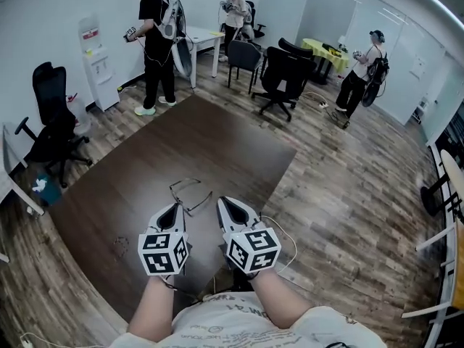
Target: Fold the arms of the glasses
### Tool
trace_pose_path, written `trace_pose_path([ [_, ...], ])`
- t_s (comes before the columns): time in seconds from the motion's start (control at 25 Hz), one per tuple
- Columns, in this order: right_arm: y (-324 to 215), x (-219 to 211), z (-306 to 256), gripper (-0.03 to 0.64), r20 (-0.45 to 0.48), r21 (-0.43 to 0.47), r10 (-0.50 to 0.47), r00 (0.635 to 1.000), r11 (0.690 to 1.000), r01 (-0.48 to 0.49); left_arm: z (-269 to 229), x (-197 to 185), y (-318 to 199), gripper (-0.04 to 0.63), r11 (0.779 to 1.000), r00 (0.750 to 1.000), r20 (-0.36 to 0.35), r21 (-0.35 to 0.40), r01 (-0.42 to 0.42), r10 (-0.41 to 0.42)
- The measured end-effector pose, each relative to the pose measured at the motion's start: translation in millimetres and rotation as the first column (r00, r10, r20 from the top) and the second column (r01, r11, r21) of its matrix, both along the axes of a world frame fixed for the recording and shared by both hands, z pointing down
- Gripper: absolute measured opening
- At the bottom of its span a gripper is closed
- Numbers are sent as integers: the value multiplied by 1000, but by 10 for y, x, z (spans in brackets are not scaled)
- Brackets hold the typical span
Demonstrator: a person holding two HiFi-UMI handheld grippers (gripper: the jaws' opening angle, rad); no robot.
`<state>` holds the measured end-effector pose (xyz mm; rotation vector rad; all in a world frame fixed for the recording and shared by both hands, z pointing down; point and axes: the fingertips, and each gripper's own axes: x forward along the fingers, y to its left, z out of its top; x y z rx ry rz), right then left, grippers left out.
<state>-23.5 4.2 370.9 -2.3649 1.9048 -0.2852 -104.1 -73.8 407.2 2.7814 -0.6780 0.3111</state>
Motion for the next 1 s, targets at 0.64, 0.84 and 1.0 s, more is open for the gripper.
trace_pose_path([
  [0.64, -931, 337, 262, 16, 27, -63, -207, 978, 976, 208, 397, 60, -698, 14, 970, 974, 72, -96, 221, -215],
  [0.84, -1205, 664, 396, 17, 51, -87, -243, 969, 965, 247, 600, 253, -861, 14, 955, 958, 128, -116, 272, -257],
  [1.0, -1457, 895, 519, 15, 73, -113, -279, 958, 952, 286, 798, 386, -1042, 14, 935, 938, 181, -146, 323, -296],
])
